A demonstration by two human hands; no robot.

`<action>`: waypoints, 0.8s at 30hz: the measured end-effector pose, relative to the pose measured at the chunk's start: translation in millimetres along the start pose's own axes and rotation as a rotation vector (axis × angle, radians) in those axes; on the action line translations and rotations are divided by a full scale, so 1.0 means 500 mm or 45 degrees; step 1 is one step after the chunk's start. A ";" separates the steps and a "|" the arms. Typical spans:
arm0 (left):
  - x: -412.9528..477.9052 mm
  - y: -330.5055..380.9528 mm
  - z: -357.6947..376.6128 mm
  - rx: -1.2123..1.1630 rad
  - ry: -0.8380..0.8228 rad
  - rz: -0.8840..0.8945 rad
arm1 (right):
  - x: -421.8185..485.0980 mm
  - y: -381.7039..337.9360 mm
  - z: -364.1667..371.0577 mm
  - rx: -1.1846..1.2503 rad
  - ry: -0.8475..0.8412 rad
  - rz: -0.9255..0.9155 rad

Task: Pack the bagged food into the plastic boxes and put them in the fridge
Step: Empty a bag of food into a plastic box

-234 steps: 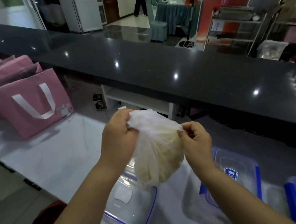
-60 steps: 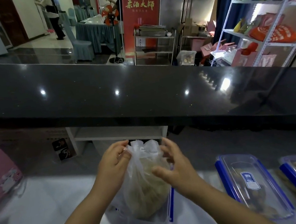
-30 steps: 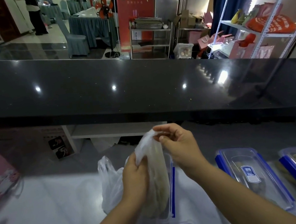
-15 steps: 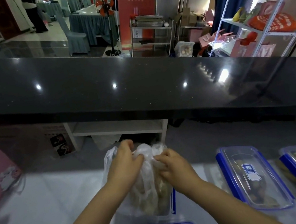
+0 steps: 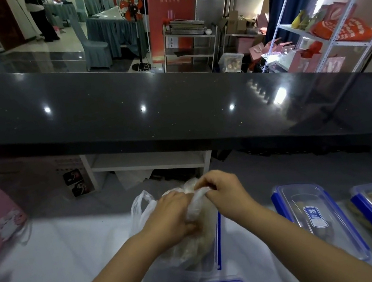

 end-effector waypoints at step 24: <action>0.012 -0.037 0.060 -0.261 -0.228 -0.086 | -0.084 0.131 0.050 0.011 -0.011 0.277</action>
Point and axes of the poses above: each hand's wrist, its own x-axis towards the middle knuckle, its own z-axis out of the palm, y = z × x, the point moved 8 cm from there along x, towards the middle knuckle, and after that the axes turned 6 degrees about -z, right-handed, at the moved point
